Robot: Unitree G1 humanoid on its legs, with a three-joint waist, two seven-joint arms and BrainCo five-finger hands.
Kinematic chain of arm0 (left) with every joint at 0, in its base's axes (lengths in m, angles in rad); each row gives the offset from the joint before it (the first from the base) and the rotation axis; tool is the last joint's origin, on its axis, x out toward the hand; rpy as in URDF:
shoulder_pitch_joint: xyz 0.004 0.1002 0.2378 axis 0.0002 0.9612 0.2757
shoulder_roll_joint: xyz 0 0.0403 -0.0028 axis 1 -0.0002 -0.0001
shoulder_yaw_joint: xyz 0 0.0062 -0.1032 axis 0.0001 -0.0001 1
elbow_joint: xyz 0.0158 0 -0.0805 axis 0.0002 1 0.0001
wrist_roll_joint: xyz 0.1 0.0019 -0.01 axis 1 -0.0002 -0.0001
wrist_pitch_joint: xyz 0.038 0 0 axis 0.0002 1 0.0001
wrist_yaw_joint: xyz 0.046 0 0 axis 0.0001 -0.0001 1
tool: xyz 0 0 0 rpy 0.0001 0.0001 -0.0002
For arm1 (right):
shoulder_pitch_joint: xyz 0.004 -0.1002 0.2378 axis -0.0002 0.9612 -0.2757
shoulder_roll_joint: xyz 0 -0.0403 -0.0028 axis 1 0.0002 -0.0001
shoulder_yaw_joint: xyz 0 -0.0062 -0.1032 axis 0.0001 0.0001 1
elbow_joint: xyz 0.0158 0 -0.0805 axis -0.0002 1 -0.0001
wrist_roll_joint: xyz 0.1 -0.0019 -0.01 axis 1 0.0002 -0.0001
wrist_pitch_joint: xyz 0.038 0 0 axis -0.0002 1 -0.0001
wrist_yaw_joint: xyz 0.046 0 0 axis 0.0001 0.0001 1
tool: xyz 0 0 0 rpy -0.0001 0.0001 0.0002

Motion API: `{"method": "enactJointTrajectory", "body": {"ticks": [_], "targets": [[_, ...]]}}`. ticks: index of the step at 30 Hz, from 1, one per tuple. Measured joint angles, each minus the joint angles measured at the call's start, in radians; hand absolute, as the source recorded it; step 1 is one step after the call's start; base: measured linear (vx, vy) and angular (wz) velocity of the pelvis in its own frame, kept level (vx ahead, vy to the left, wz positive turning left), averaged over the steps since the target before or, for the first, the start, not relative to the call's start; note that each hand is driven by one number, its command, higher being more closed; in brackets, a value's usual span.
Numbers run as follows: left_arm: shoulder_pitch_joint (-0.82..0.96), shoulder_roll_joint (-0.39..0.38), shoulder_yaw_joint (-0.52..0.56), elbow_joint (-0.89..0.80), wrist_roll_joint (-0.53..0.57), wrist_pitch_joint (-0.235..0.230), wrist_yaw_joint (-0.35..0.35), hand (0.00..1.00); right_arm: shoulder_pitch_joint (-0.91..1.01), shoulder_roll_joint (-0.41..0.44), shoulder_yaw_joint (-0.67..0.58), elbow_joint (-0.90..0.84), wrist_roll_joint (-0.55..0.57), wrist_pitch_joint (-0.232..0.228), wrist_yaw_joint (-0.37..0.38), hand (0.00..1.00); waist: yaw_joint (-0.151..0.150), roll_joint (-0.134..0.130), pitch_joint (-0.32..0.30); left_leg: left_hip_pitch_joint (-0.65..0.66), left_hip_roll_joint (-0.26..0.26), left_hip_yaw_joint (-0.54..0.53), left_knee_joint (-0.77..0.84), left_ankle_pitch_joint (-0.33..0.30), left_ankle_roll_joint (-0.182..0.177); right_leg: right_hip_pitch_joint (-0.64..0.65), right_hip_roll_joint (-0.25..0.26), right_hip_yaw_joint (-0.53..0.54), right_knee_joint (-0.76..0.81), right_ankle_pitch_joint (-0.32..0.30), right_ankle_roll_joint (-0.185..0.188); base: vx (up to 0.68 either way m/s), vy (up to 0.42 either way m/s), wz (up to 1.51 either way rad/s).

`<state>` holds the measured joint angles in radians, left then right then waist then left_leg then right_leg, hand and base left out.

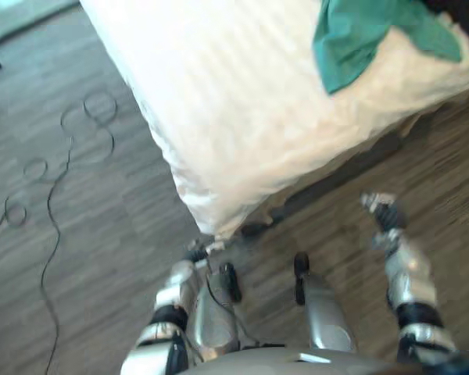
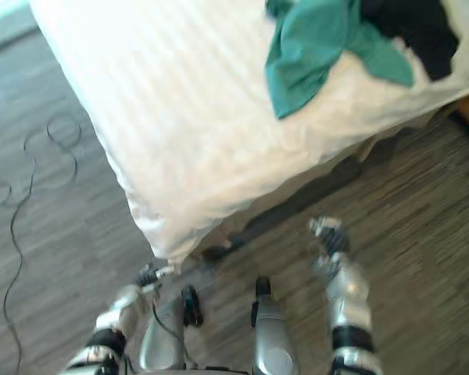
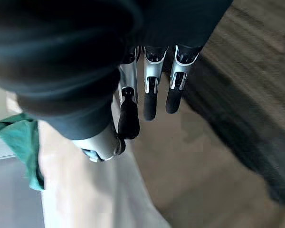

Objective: Tidy the bed and pick cloth on bed and put in laundry

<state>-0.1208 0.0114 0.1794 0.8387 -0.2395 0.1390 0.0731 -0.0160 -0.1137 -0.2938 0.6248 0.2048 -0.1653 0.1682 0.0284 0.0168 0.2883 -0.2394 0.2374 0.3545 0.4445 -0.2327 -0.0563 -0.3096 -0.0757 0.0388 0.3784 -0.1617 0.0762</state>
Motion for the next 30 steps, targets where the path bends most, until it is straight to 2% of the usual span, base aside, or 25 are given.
{"method": "enactJointTrajectory", "body": {"ticks": [2, 3, 5, 7, 9, 10, 11, 13, 15, 16, 17, 19, 20, 21, 22, 23, 24, 25, 26, 27, 30], "targets": [[0.051, 0.001, -0.019, 0.037, 0.052, -0.029, 0.0, 0.0, 0.097, 0.056, 0.02, 0.129, -0.049, -0.015, -0.022, 0.0, -0.017, -0.023, -0.029, 0.088, -0.035, 0.019, -0.077, 0.013, -0.011, 0.079, -0.023, 0.0, -0.075, 0.016, 0.016, 0.1, 0.111, -0.01], [0.078, 0.0, -0.024, 0.067, 0.094, -0.052, -0.001, 0.0, 0.15, 0.07, 0.029, 0.212, -0.051, -0.017, -0.027, 0.0, -0.028, -0.025, -0.065, 0.132, -0.06, 0.022, -0.123, 0.025, -0.01, 0.129, -0.037, 0.0, -0.136, 0.048, 0.025, 0.1, 0.119, -0.07], [0.095, 0.004, -0.043, 0.095, 0.123, -0.075, -0.001, 0.0, 0.183, 0.075, 0.018, 0.269, -0.049, -0.021, -0.034, 0.0, -0.042, -0.024, -0.093, 0.173, -0.085, 0.029, -0.168, 0.039, -0.003, 0.169, -0.052, 0.003, -0.184, 0.067, 0.038, 0.13, 0.12, -0.06], [0.11, 0.015, -0.067, 0.116, 0.162, -0.101, -0.002, 0.0, 0.214, 0.067, -0.009, 0.309, -0.079, -0.044, -0.056, 0.0, -0.063, -0.026, -0.106, 0.219, -0.109, 0.039, -0.205, 0.051, 0.002, 0.209, -0.069, 0.007, -0.217, 0.081, 0.047, 0.12, 0.114, -0.09], [0.116, 0.03, -0.085, 0.136, 0.198, -0.111, -0.002, 0.0, 0.228, 0.07, -0.017, 0.338, -0.094, -0.061, -0.068, 0.0, -0.068, -0.027, -0.11, 0.262, -0.114, 0.053, -0.222, 0.051, 0.003, 0.239, -0.07, 0.006, -0.224, 0.087, 0.047, 0.08, 0.062, -0.25], [0.124, 0.034, -0.085, 0.137, 0.23, -0.112, -0.003, 0.0, 0.233, 0.076, -0.017, 0.349, -0.102, -0.069, -0.073, 0.0, -0.068, -0.028, -0.11, 0.293, -0.111, 0.079, -0.234, 0.05, 0.001, 0.243, -0.064, -0.03, -0.213, 0.101, 0.035, 0.05, 0.036, -0.6], [0.139, 0.037, -0.08, 0.137, 0.262, -0.112, -0.002, 0.0, 0.236, 0.072, -0.018, 0.354, -0.113, -0.073, -0.077, 0.0, -0.067, -0.022, -0.114, 0.312, -0.099, 0.107, -0.235, 0.046, -0.002, 0.232, -0.052, -0.079, -0.186, 0.123, 0.003, 0.03, 0.024, -0.73], [0.159, 0.037, -0.08, 0.137, 0.3, -0.113, -0.002, 0.0, 0.236, 0.068, -0.017, 0.354, -0.129, -0.085, -0.087, 0.0, -0.064, -0.02, -0.116, 0.345, -0.095, 0.154, -0.253, 0.044, 0.003, 0.207, -0.041, -0.126, -0.15, 0.146, -0.032, -0.03, 0.043, -1.03], [0.167, 0.035, -0.083, 0.137, 0.318, -0.119, -0.002, 0.0, 0.228, 0.065, -0.016, 0.358, -0.13, -0.093, -0.085, 0.0, -0.062, -0.01, -0.116, 0.358, -0.08, 0.226, -0.283, 0.048, 0.02, 0.206, -0.026, -0.138, -0.205, 0.196, -0.051, -0.14, 0.029, -1.16], [0.182, 0.034, -0.083, 0.137, 0.331, -0.124, -0.002, 0.0, 0.205, 0.068, -0.017, 0.364, -0.13, -0.092, -0.081, 0.0, -0.065, -0.003, -0.113, 0.364, -0.073, 0.291, -0.282, 0.051, 0.02, 0.16, -0.048, -0.214, -0.041, 0.106, -0.086, -0.19, -0.023, -1.0], [0.184, 0.04, -0.089, 0.134, 0.328, -0.123, -0.002, 0.0, 0.21, 0.065, -0.021, 0.367, -0.13, -0.092, -0.074, 0.0, -0.078, -0.007, -0.116, 0.382, -0.075, 0.328, -0.285, 0.054, 0.021, 0.131, -0.093, -0.308, 0.193, 0.016, -0.106, -0.16, -0.029, -0.89], [0.192, 0.041, -0.099, 0.132, 0.34, -0.125, -0.001, 0.0, 0.217, 0.056, -0.038, 0.383, -0.13, -0.092, -0.067, 0.0, -0.08, -0.009, -0.123, 0.414, -0.076, 0.389, -0.28, 0.055, 0.019, 0.171, -0.15, -0.402, 0.315, -0.025, -0.134, -0.08, 0.005, -1.09], [0.188, 0.05, -0.101, 0.134, 0.355, -0.127, -0.002, 0.0, 0.208, 0.053, -0.038, 0.39, -0.13, -0.092, -0.065, 0.0, -0.075, -0.033, -0.131, 0.425, -0.095, 0.423, -0.257, 0.047, 0.012, 0.176, -0.156, -0.44, 0.284, -0.033, -0.119, -0.08, -0.016, -1.48], [0.176, 0.048, -0.1, 0.138, 0.367, -0.125, -0.001, 0.0, 0.203, 0.054, -0.037, 0.39, -0.13, -0.092, -0.065, 0.0, -0.07, -0.026, -0.127, 0.415, -0.094, 0.403, -0.255, 0.036, 0.02, 0.18, -0.131, -0.45, 0.243, -0.036, -0.126, -0.08, -0.032, -1.87], [0.176, 0.044, -0.111, 0.139, 0.386, -0.128, -0.002, 0.0, 0.188, 0.041, -0.03, 0.39, -0.131, -0.097, -0.063, 0.0, -0.063, 0.008, -0.134, 0.382, -0.118, 0.301, -0.288, 0.006, 0.039, 0.21, -0.065, -0.406, 0.083, -0.017, -0.129, -0.25, -0.034, -2.22], [0.188, 0.041, -0.129, 0.145, 0.389, -0.139, 0.001, 0.0, 0.159, 0.03, -0.039, 0.407, -0.132, -0.09, -0.062, 0.0, -0.046, 0.043, -0.146, 0.365, -0.115, 0.275, -0.332, 0.048, 0.049, 0.233, -0.005, -0.362, -0.05, -0.002, -0.11, -0.23, -0.016, -2.16], [0.181, 0.049, -0.131, 0.151, 0.389, -0.148, 0.0, 0.0, 0.148, 0.036, -0.043, 0.41, -0.132, -0.087, -0.061, 0.0, -0.053, 0.028, -0.142, 0.368, -0.116, 0.324, -0.329, 0.062, 0.04, 0.218, -0.036, -0.403, 0.013, -0.04, -0.136, -0.21, -0.07, -1.57], [0.163, 0.056, -0.148, 0.164, 0.388, -0.148, 0.002, 0.0, 0.147, 0.033, -0.042, 0.413, -0.132, -0.083, -0.056, 0.0, -0.083, 0.012, -0.136, 0.378, -0.12, 0.354, -0.322, 0.068, 0.036, 0.238, -0.111, -0.473, 0.093, -0.105, -0.101, -0.03, -0.131, -1.04], [0.16, 0.068, -0.172, 0.163, 0.385, -0.156, 0.004, 0.0, 0.167, 0.034, -0.041, 0.415, -0.131, -0.074, -0.051, 0.0, -0.09, -0.007, -0.131, 0.388, -0.116, 0.391, -0.291, 0.061, 0.024, 0.286, -0.148, -0.5, 0.016, -0.099, -0.053, -0.07, -0.202, -1.1], [0.153, 0.06, -0.178, 0.173, 0.379, -0.16, 0.014, 0.0, 0.172, 0.03, -0.036, 0.413, -0.13, -0.065, -0.048, 0.0, -0.09, 0.015, -0.126, 0.39, -0.09, 0.403, -0.285, 0.065, 0.013, 0.321, -0.079, -0.484, -0.084, -0.055, -0.058, -0.06, -0.172, -1.01], [0.154, 0.061, -0.184, 0.175, 0.347, -0.167, 0.025, 0.0, 0.196, 0.015, -0.036, 0.416, -0.126, -0.05, -0.037, 0.0, -0.095, 0.045, -0.14, 0.401, -0.042, 0.403, -0.304, 0.095, -0.006, 0.39, 0.019, -0.461, -0.273, 0.056, -0.068, -0.06, -0.16, -0.61]]}}
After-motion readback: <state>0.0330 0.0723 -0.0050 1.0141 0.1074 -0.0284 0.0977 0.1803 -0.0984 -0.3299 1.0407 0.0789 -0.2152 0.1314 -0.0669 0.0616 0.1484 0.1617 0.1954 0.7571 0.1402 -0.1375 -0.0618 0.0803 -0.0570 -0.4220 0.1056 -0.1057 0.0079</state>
